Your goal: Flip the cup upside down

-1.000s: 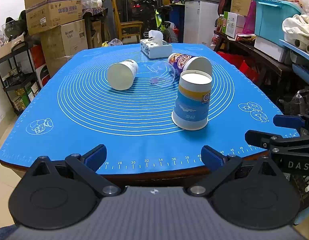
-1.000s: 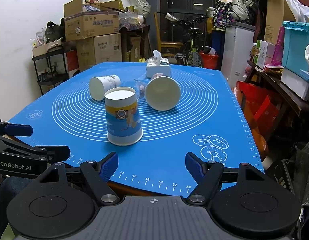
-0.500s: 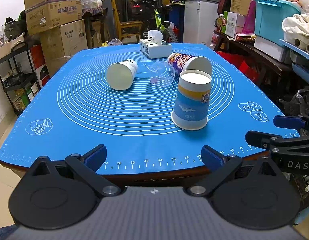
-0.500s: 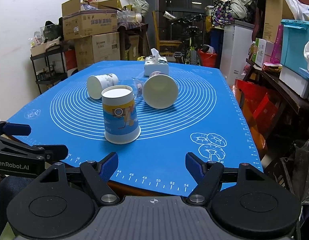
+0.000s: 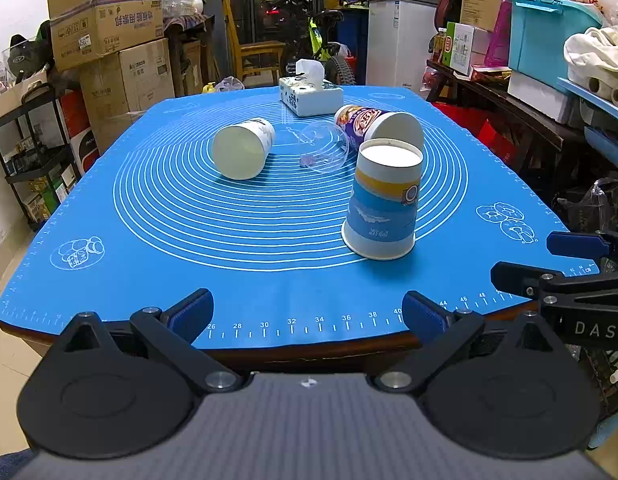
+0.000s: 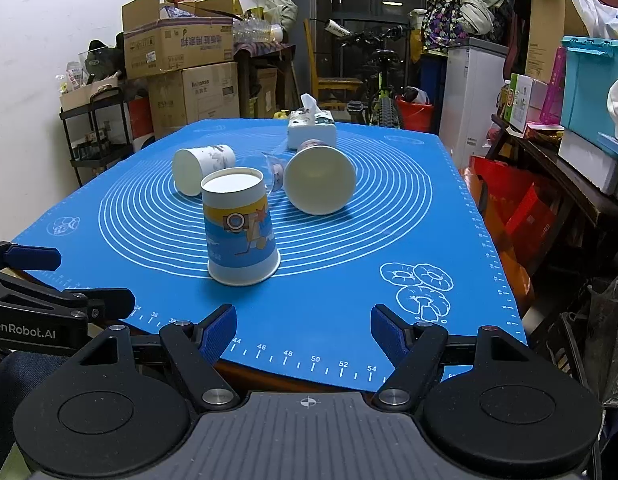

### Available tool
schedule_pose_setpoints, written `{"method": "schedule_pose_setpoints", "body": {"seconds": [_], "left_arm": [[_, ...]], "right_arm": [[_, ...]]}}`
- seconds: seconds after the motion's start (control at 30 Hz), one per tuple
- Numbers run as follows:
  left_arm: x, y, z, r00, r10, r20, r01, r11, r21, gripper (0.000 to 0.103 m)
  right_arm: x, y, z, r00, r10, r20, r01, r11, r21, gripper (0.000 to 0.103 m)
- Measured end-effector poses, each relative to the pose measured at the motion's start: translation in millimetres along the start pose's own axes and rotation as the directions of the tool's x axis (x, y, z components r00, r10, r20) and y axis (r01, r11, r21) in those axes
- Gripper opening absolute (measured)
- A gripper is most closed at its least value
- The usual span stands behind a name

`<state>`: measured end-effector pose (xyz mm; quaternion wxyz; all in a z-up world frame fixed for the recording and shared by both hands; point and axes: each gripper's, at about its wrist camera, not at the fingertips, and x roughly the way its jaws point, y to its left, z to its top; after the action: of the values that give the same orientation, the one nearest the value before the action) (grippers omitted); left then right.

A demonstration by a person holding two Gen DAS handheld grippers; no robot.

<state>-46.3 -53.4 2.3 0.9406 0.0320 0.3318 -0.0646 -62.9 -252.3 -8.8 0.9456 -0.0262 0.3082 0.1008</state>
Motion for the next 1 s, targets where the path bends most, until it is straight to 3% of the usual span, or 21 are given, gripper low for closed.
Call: {"method": "schedule_pose_setpoints", "body": {"seconds": [1.0], "left_arm": [[0.4, -6.0, -2.9, 1.000, -0.001, -0.003, 0.001, 1.000, 0.002, 0.100]], "right_arm": [[4.4, -5.2, -7.3, 1.000, 0.002, -0.010, -0.002, 1.000, 0.008, 0.078]]}}
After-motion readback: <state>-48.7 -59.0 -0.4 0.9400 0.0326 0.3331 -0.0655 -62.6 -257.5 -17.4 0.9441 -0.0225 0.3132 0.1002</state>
